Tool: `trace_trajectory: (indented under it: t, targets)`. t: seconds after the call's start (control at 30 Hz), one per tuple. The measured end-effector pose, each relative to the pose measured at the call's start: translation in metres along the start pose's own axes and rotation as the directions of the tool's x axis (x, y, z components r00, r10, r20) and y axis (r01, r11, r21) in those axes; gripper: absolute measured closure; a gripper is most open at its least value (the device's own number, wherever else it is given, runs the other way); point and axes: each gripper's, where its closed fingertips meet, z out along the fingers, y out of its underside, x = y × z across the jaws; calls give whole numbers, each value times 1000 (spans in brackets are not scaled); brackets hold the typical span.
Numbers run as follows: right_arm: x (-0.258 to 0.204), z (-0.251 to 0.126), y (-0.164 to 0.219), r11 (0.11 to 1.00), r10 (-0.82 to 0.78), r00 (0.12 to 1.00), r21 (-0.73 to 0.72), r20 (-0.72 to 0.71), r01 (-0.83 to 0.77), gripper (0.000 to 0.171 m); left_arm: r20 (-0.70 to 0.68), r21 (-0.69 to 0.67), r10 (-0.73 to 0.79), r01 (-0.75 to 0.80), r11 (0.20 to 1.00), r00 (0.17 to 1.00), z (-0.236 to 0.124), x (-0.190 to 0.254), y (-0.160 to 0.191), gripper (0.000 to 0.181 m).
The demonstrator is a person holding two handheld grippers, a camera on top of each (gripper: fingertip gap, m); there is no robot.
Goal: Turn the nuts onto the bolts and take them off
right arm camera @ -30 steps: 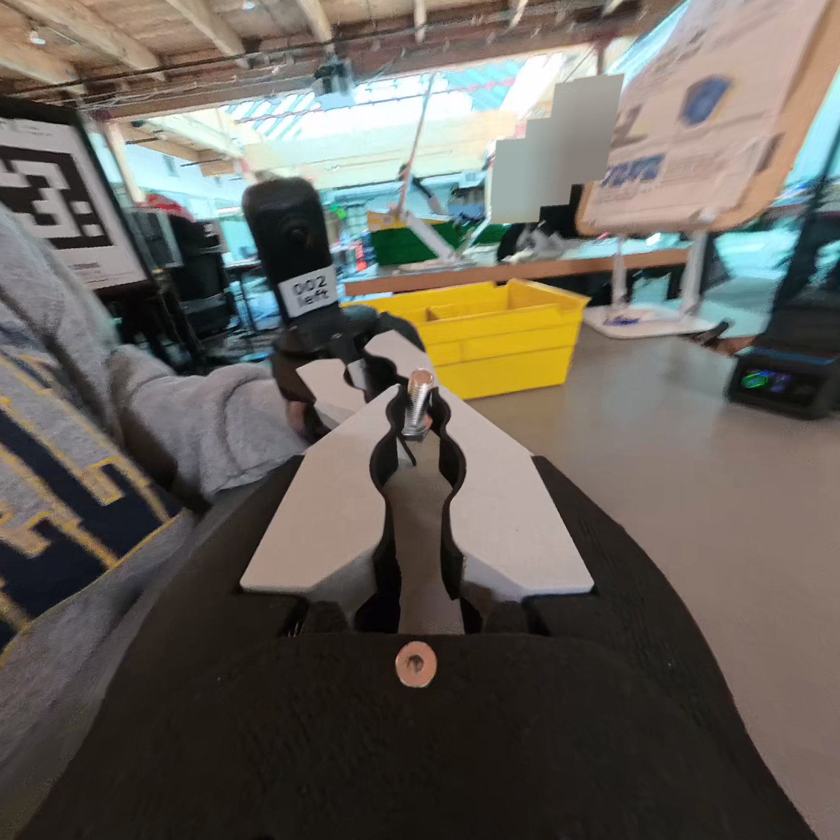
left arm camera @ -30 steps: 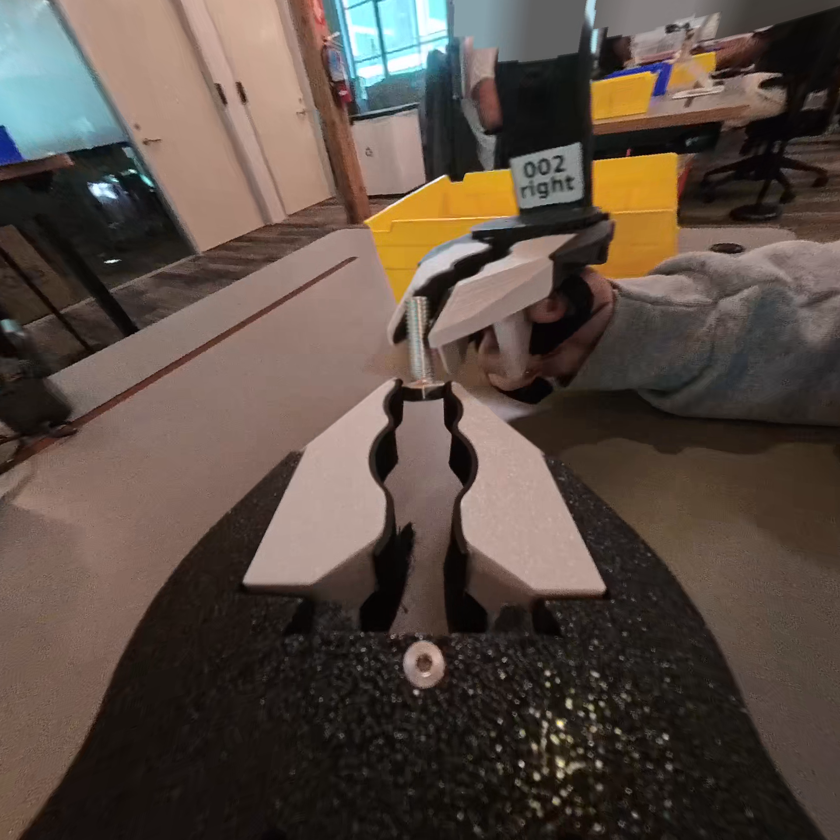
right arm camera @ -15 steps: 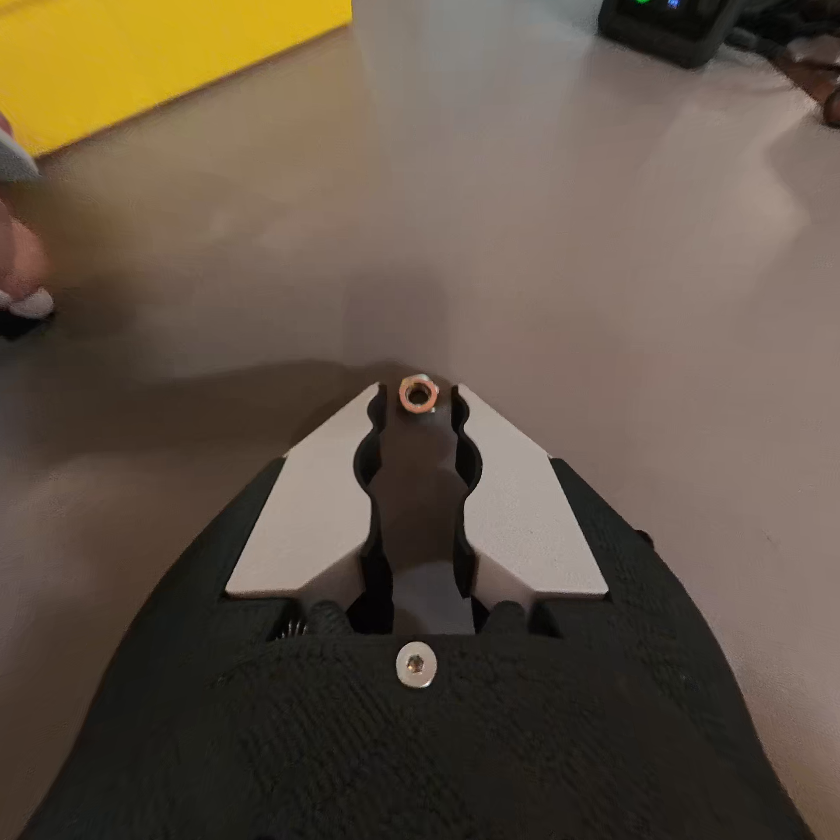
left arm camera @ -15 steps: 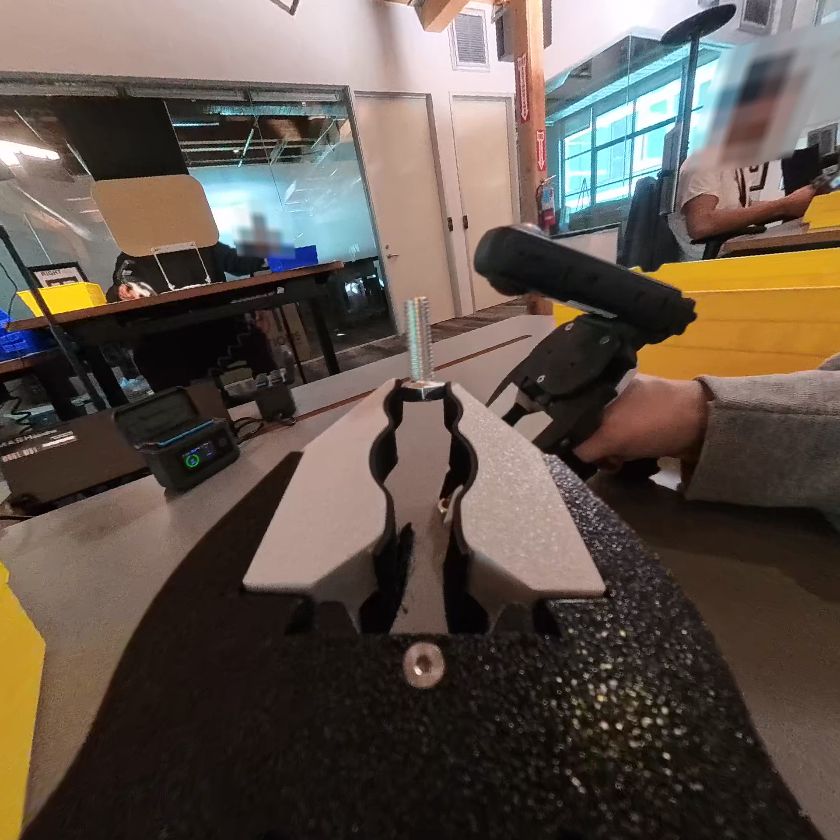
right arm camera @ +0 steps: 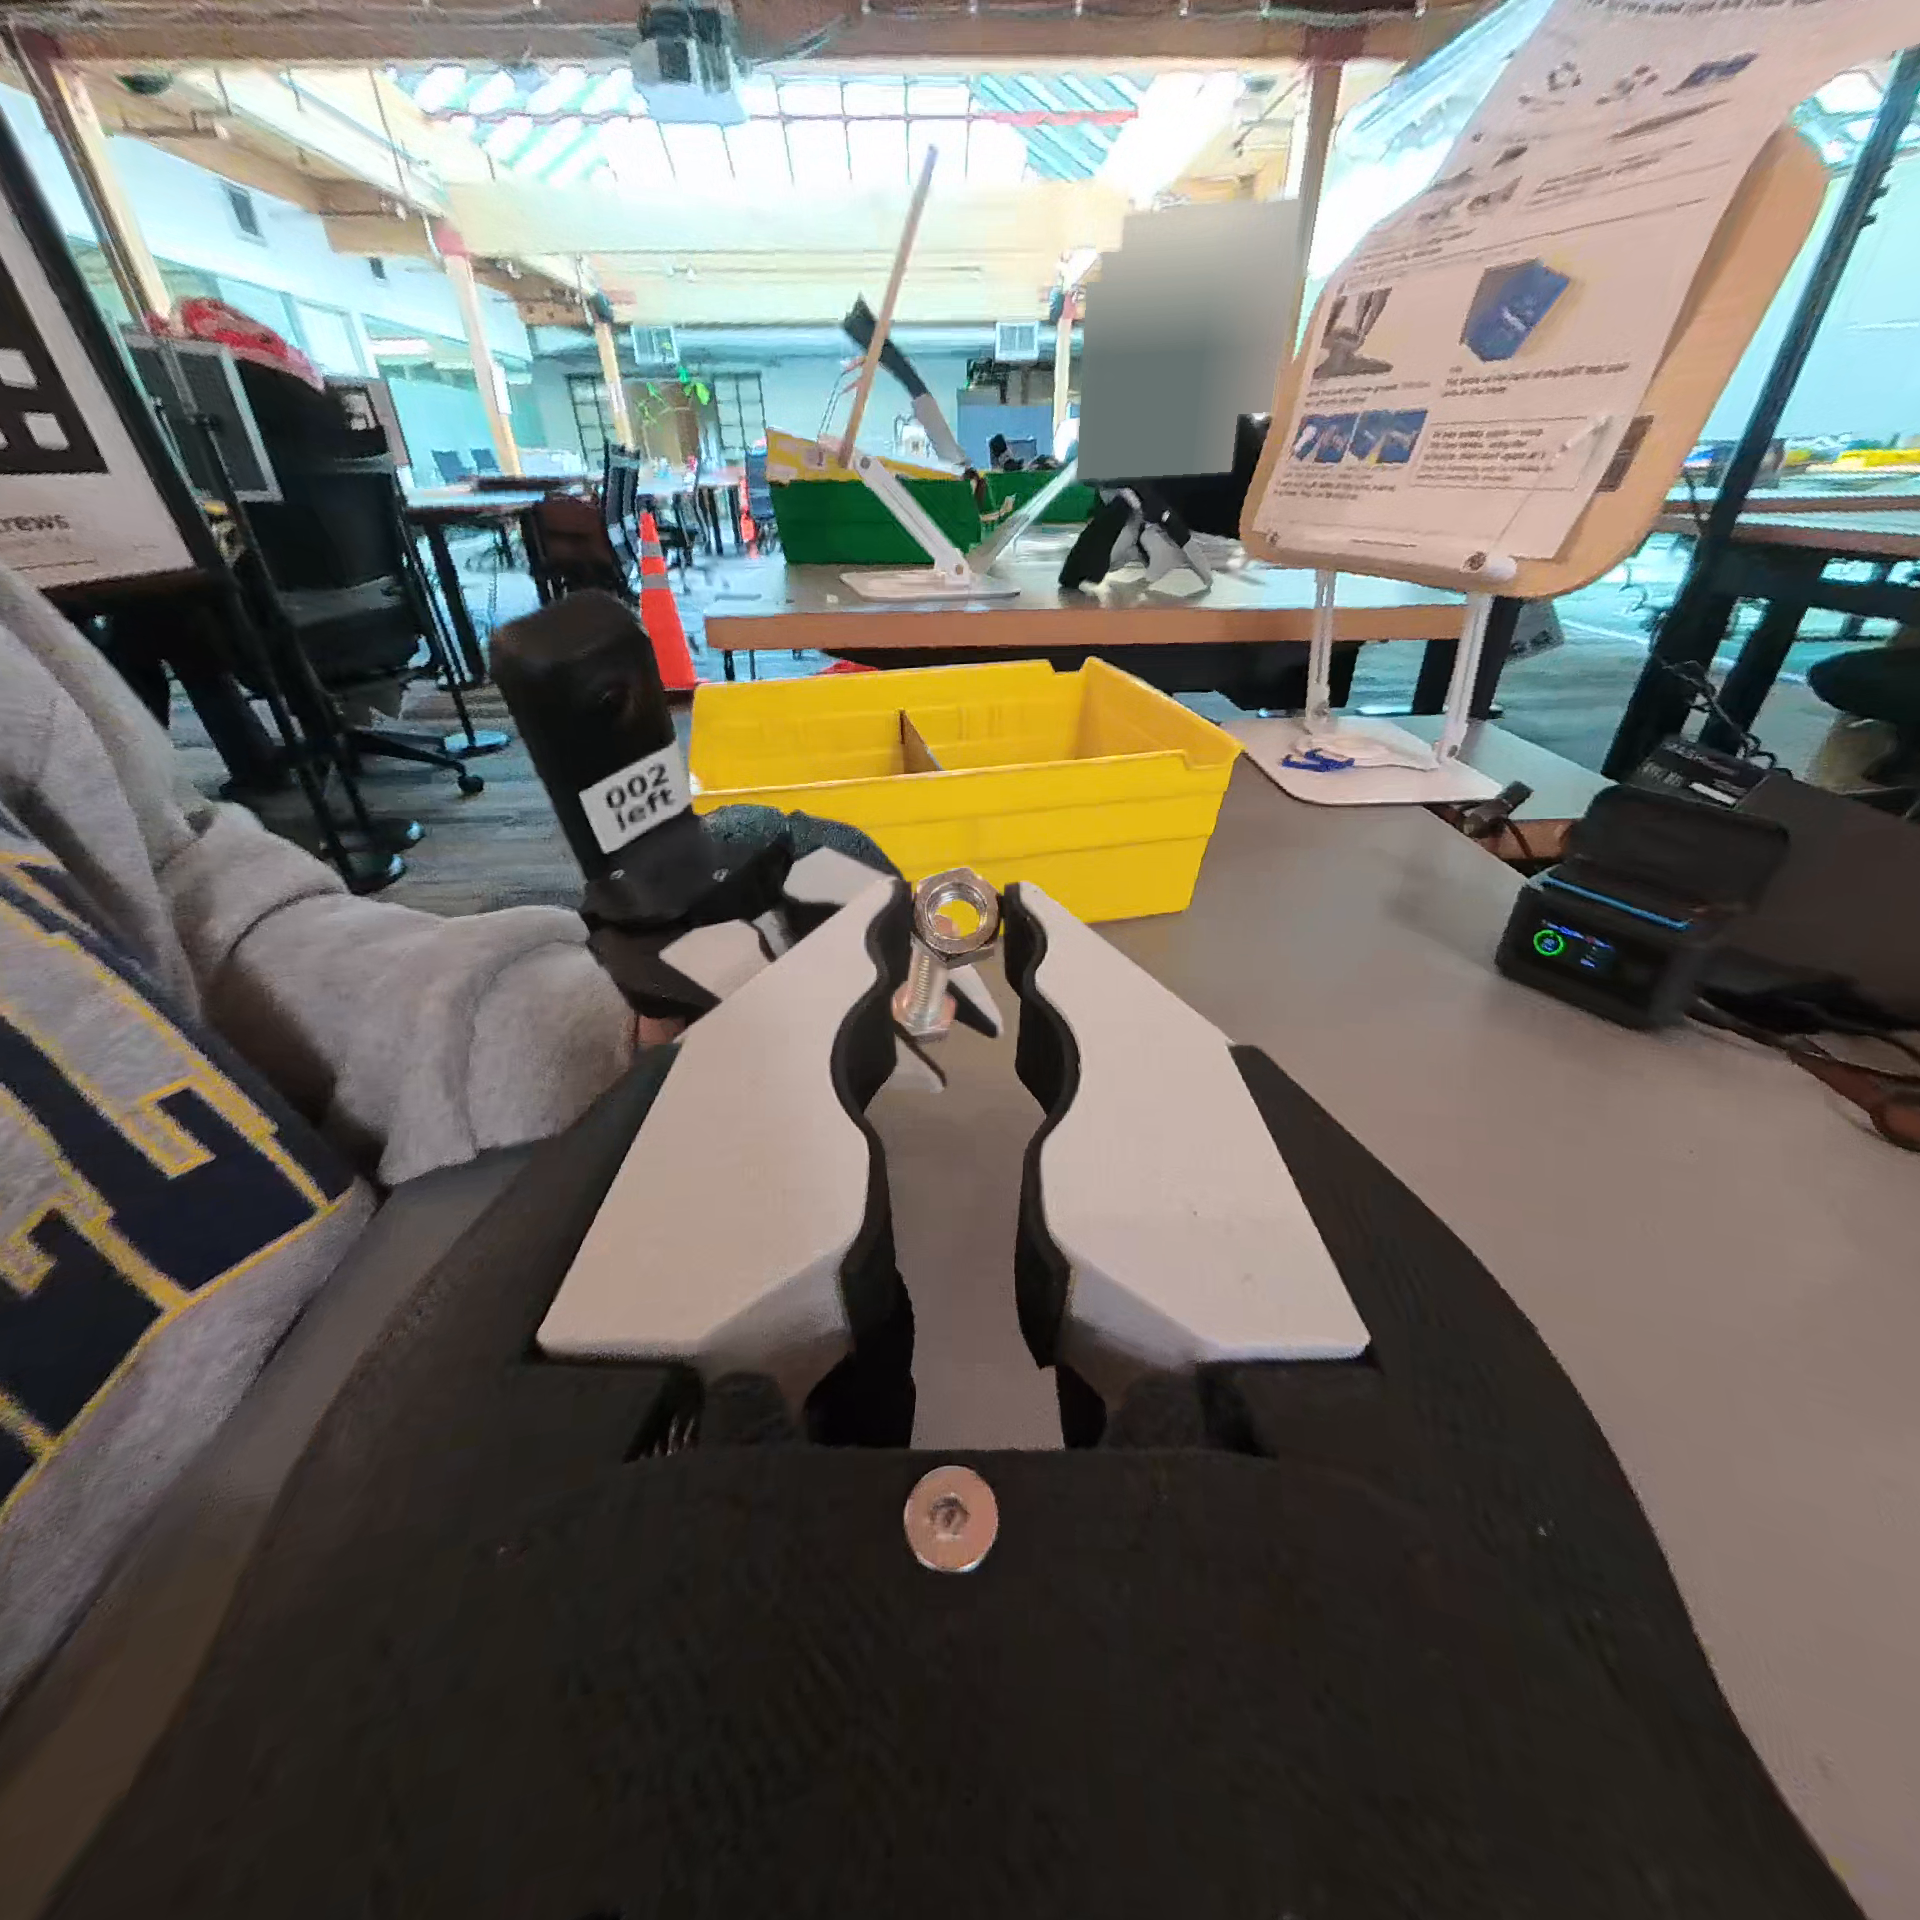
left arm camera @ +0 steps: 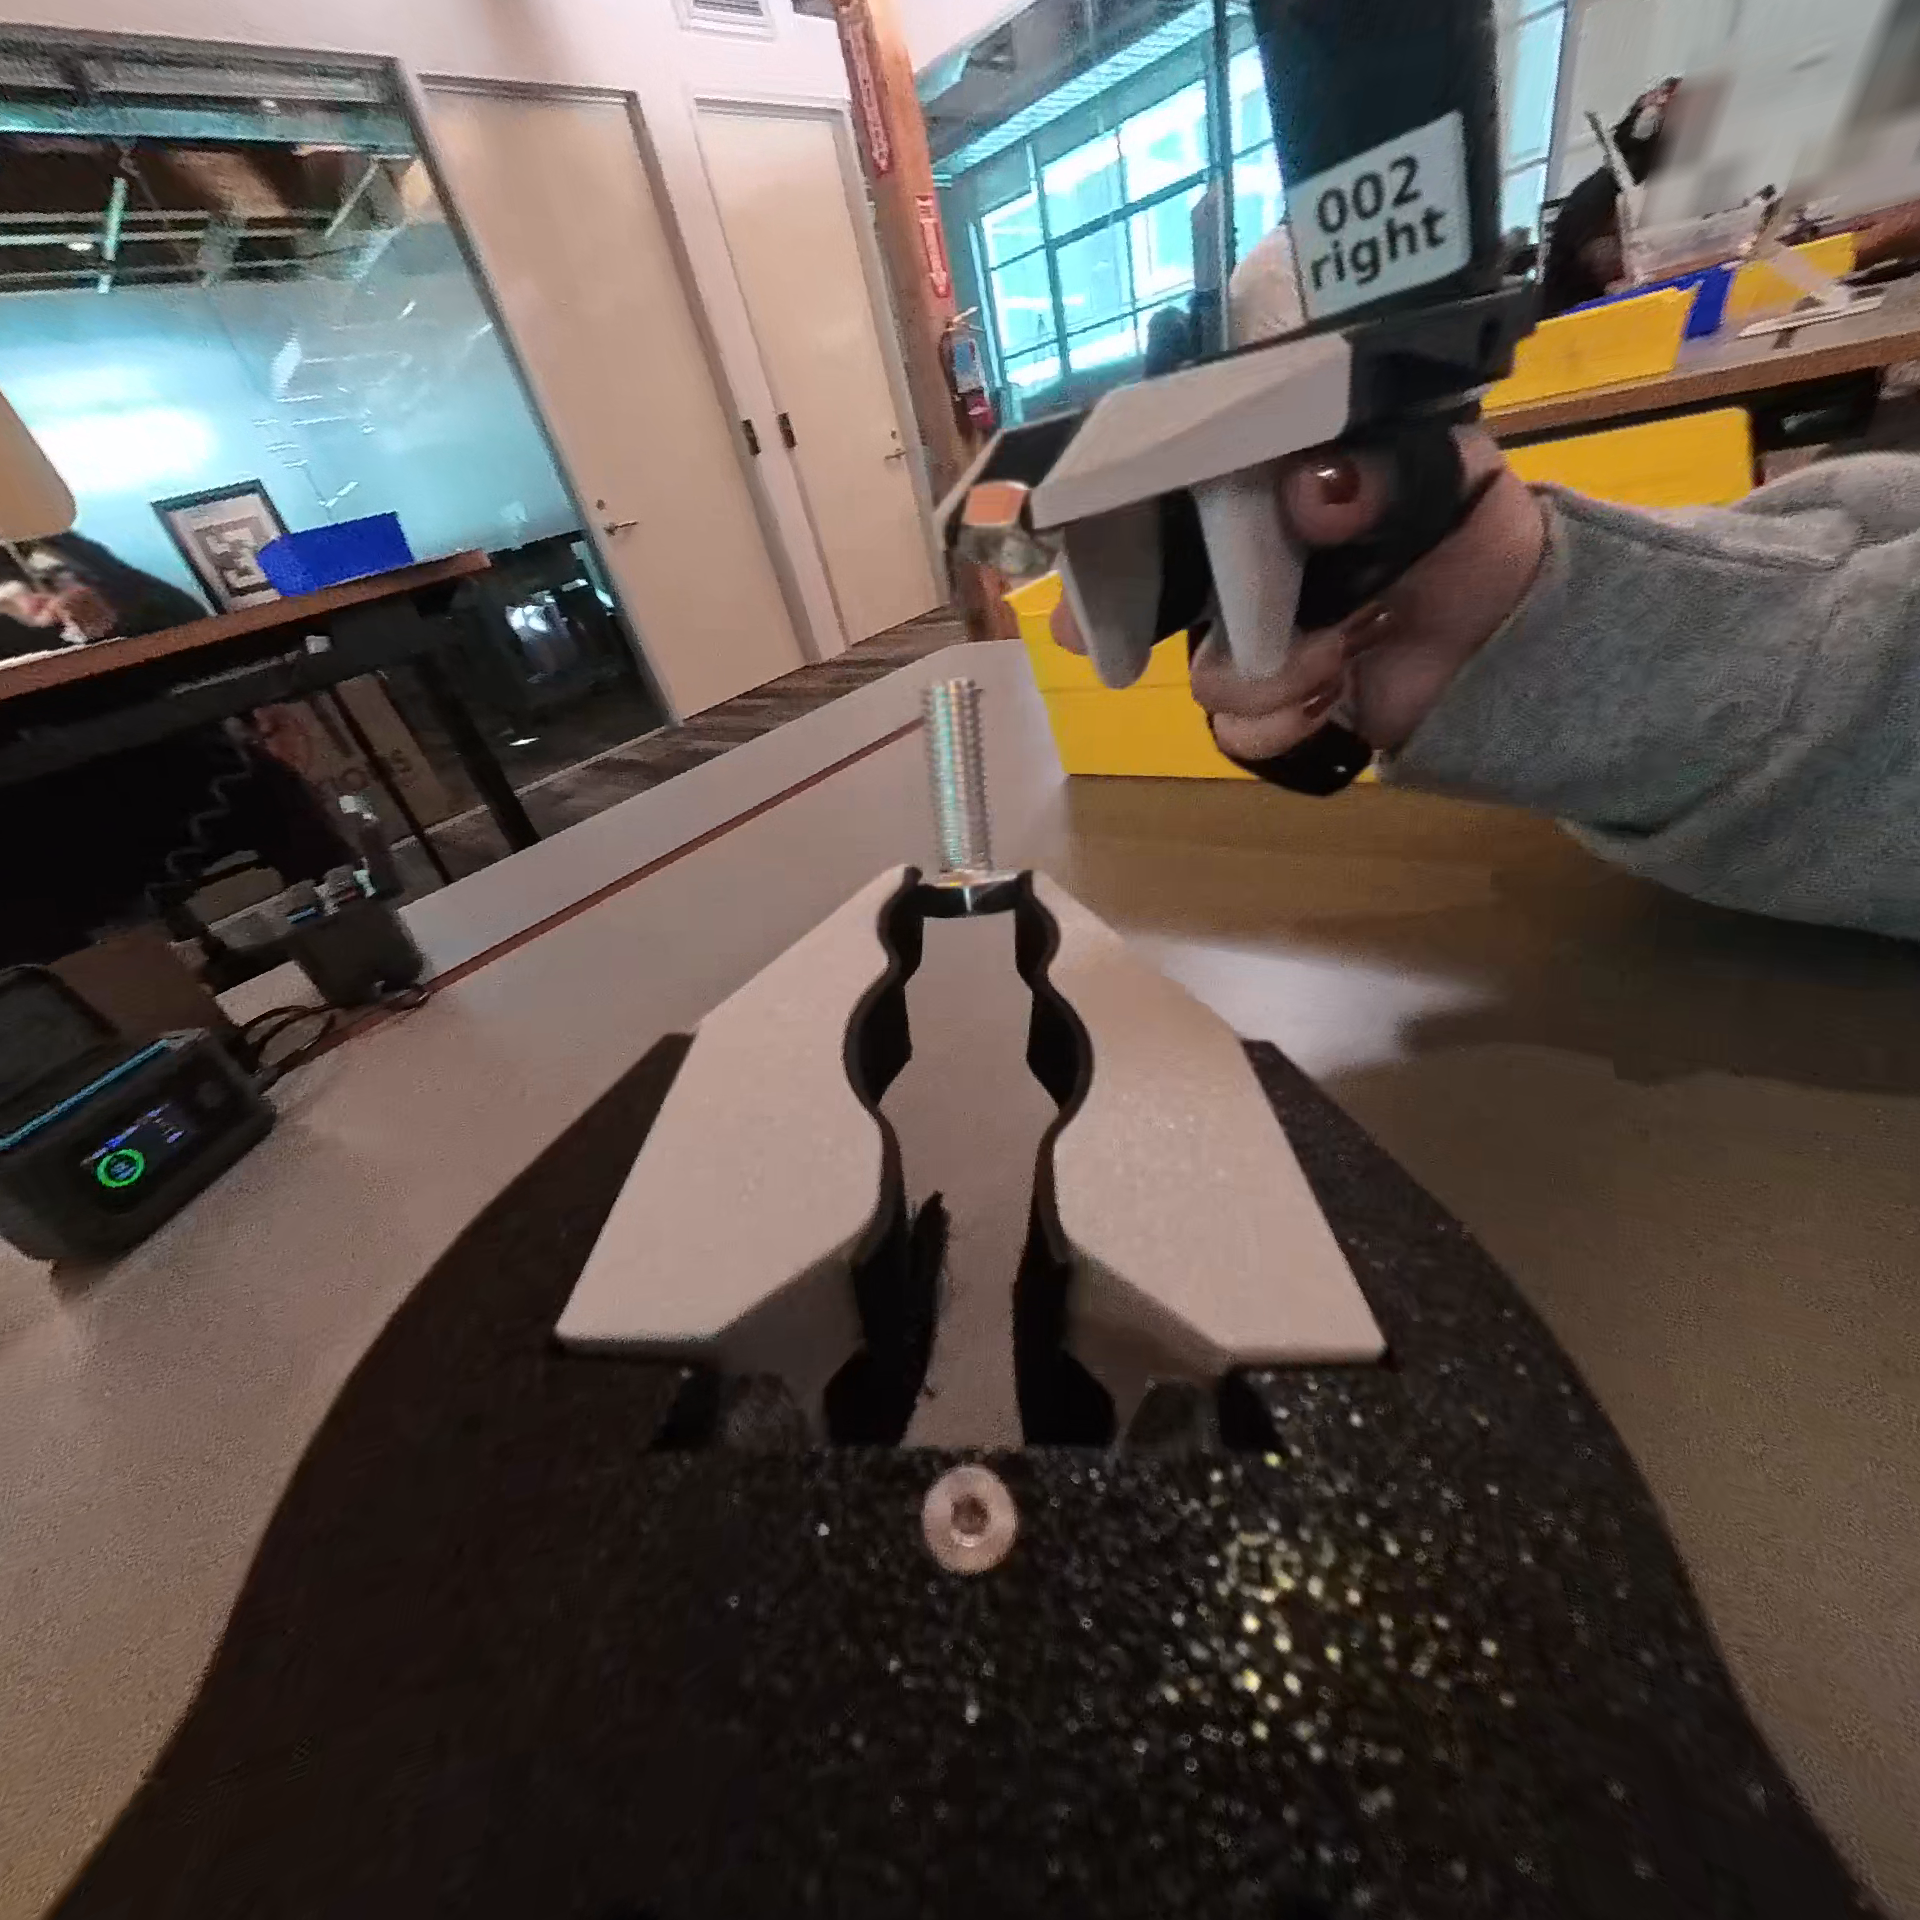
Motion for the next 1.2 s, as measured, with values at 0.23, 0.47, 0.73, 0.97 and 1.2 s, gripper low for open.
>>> trace_trajectory:
  t: [0.23,0.47,0.73,0.97,1.2]
  targets:
    - [-19,-5,19,966,-86,993,-237,81,103,155,-167,-38,30,-37,999,985,3,32,5,166]
    - [-37,-6,25,929,-111,979,-332,169,163,155,-265,1,-31,32,999,964,1,46,-3,166]
    - [-54,-6,15,929,-85,957,-325,279,177,155,-426,57,-136,177,983,895,-7,64,-19,166]
    - [-58,-6,12,935,-40,943,-320,331,152,155,-488,60,-187,247,967,853,-10,69,-24,166]
    - [-55,-9,17,933,23,940,-346,340,102,155,-524,3,-244,288,958,816,-7,71,-20,165]
